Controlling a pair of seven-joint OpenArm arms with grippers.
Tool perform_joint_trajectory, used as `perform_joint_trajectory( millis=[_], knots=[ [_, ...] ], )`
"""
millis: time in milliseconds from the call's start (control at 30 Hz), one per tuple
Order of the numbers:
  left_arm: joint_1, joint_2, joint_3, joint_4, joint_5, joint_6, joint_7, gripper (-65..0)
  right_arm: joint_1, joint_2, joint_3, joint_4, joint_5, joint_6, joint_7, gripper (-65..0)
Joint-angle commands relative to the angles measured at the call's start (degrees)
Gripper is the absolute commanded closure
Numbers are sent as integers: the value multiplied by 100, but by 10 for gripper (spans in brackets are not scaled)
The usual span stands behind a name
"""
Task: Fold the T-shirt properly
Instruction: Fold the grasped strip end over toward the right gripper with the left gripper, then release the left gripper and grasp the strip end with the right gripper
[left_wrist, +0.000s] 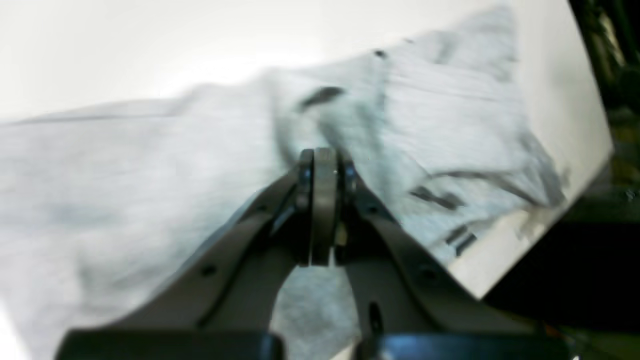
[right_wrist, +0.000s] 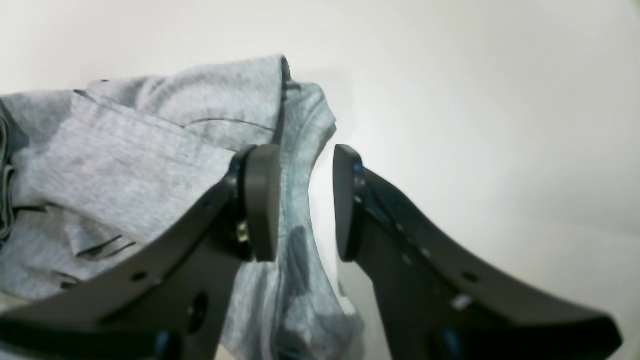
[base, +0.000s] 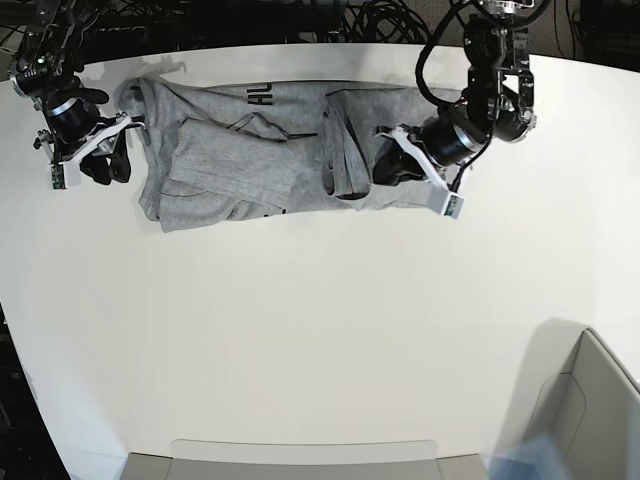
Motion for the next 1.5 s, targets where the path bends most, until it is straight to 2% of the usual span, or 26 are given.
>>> perform_joint_trajectory(
  millis=[0,100,167,267,367,600,700,800,867,933,1033,1133,1233,1467],
  knots=[
    [-30,-9,-10,81,-98,107,-120,0,18,79,24,92,82,10,131,-175],
    [-13,-26,104,89,421,766,-111,0,18,79,24,83,82,10,131,-175],
    [-13,-44,464,81,1036,977,-138,0,18,79,24,83,82,10,131,-175],
    [-30,-35,1080,81,1907,1065,-146,0,18,79,15,83,82,10,131,-175],
    [-65,0,1493,81,2364,1065,-146,0,18,79,15,83,82,10,131,-175],
    [-303,369,1704,81,2381,1065,-155,0,1,79,50,83,82,10,131,-175],
    [-364,457,1739,81,2346,1047,-155,0,1,79,50,74,91,10,131,-175],
    [-461,457,2064,81,2355,1047,-155,0,18,79,50,65,108,10,131,-178],
    [-505,449,2179,81,2381,1056,-155,0,27,87,50,57,328,19,202,-180],
    [-487,449,2170,81,2381,1056,-155,0,9,87,59,-49,864,142,342,-198],
    [-470,440,2161,81,2381,1056,-129,0,-8,290,59,-576,1735,415,360,-232],
    [-470,422,2152,81,2381,1056,-111,0,9,378,50,-1420,2508,775,369,-224],
    [-470,273,2179,81,2364,1056,-111,0,18,439,50,-1904,2605,969,386,-222],
    [-461,282,2196,81,2364,1056,-111,0,220,439,50,-2493,2605,1004,395,-222]
  ],
)
